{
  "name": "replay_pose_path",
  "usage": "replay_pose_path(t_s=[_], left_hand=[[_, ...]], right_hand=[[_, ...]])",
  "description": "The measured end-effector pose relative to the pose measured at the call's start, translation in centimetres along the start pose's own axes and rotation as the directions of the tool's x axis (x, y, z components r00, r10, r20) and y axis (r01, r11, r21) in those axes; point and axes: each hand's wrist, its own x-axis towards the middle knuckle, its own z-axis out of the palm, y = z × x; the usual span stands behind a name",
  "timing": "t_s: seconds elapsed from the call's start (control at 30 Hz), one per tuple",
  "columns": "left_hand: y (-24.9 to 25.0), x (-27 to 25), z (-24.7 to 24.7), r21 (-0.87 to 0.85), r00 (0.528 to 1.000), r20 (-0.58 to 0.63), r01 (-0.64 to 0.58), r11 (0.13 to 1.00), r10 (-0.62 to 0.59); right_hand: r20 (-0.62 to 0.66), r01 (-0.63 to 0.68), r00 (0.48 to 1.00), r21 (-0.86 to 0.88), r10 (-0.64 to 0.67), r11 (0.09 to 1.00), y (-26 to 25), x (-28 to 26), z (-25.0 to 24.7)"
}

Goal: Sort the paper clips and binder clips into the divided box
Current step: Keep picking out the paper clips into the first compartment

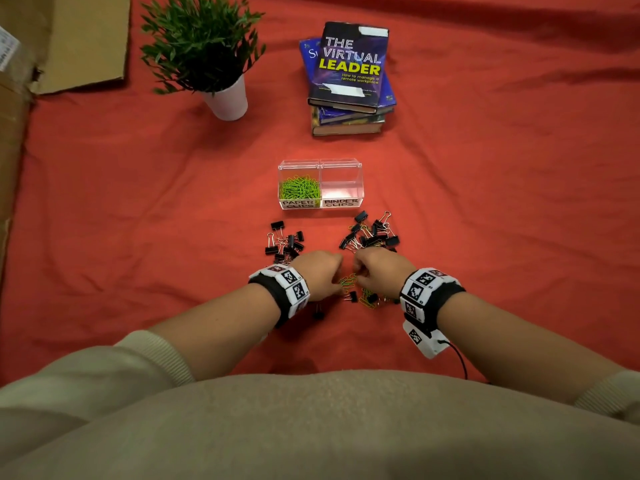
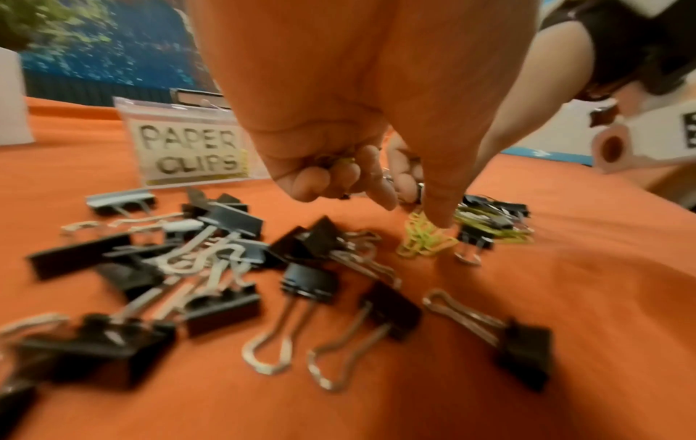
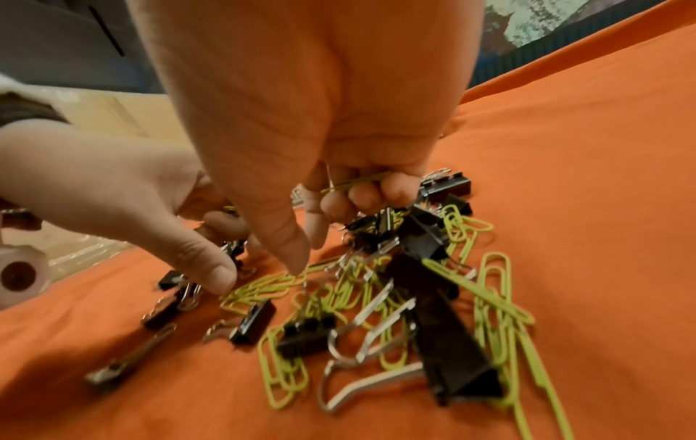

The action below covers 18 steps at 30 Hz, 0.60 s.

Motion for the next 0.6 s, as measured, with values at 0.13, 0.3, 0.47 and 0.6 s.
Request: replay_pose_path(t_s=[0.13,0.3,0.47,0.6], left_hand=[[0.7,0.0,0.9,0.082,1.0,-0.01,-0.02,0.996,0.021],[0.7,-0.2,0.8,0.134,0.996,0.003,-0.083,0.988,0.084],[0.3,-0.5,1.1,0.224,0.993,0.036,-0.115,0.968,0.11],[-0.3,-0.5,1.1,0.18,0.997,0.022,-0.083,0.98,0.08]], right_hand=[[-0.023,0.005,1.0,-0.087,-0.007,0.996,-0.4,0.2,0.9],[-0.004,0.052,0.999,-0.13,-0.053,0.99,-1.1,0.2,1.4],[0.033,0.086,0.996,-0.209,-0.081,0.974,-2.0,-0.1,1.7],[0.073,0.167,0.986,-0.31,-0.151,0.936,-2.0,-0.1,2.2]])
